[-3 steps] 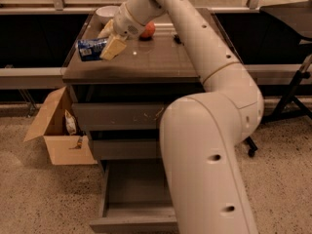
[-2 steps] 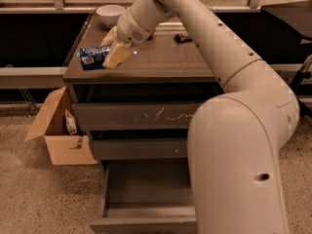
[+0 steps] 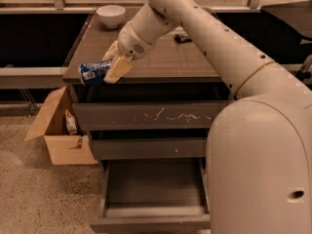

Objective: Place pepsi can into bottom drawer

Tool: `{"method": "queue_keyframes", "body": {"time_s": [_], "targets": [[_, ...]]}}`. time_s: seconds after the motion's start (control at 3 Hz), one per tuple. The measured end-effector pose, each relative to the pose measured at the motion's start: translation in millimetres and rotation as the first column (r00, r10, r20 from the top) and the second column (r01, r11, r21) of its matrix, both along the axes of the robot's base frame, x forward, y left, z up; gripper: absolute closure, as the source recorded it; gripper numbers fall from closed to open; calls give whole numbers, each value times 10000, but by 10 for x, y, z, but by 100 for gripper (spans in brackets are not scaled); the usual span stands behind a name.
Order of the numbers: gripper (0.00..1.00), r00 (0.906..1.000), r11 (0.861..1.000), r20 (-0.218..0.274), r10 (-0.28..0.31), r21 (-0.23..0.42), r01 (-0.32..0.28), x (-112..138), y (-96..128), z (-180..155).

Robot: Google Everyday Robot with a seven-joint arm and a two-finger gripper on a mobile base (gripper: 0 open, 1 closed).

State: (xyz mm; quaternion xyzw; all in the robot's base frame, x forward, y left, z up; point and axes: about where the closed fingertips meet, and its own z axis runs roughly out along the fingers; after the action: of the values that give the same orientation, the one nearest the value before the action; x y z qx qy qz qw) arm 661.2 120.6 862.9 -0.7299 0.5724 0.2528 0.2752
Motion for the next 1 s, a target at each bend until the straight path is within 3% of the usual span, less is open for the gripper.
{"method": "queue_keyframes", "body": {"time_s": [0.33,0.67,1.0], "targets": [[100,10000,10000,-34,20,-28,-20,-5,11,-11],[100,9995,9982,-321,-5,-605,-15,-177,-2,-142],[100,9982,9893,-571,-174,-1455,89,-508,-58,-296]]}}
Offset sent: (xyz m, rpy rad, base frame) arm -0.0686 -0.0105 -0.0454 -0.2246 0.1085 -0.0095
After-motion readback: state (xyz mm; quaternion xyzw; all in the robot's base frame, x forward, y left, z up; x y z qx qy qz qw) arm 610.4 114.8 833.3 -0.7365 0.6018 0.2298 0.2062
